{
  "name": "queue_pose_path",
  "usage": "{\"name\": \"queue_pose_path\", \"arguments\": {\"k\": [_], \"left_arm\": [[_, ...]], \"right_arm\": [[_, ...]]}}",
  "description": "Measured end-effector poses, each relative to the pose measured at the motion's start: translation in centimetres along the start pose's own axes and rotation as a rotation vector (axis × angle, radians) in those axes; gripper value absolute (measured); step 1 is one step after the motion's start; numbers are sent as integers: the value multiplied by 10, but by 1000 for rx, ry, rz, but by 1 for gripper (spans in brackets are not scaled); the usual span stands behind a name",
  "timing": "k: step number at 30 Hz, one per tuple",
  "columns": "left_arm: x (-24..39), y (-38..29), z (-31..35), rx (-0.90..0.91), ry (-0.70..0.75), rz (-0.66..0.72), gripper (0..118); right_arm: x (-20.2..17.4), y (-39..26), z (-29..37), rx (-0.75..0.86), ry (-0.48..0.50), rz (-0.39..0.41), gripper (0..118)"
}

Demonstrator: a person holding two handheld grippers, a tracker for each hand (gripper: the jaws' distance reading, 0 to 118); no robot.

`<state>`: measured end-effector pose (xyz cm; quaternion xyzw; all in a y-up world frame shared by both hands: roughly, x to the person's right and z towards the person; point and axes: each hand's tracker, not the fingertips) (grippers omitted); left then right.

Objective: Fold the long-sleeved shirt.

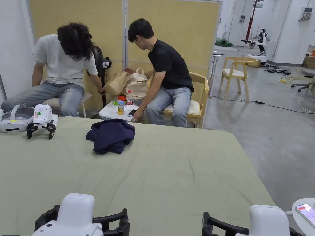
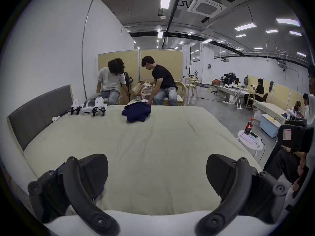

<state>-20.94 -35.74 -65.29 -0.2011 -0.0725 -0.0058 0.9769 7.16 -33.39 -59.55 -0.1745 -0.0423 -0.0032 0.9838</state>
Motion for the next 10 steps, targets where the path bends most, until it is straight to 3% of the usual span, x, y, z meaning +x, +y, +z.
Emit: {"name": "queue_pose_path", "arguments": {"k": [7,10], "left_arm": [[0,6,4,4,7,17,114],[-3,7,3,7,2,15,114]], "right_arm": [[1,-2,-5,26,-18,-30,118],[9,-1,-7,0,66,-101,118]]}}
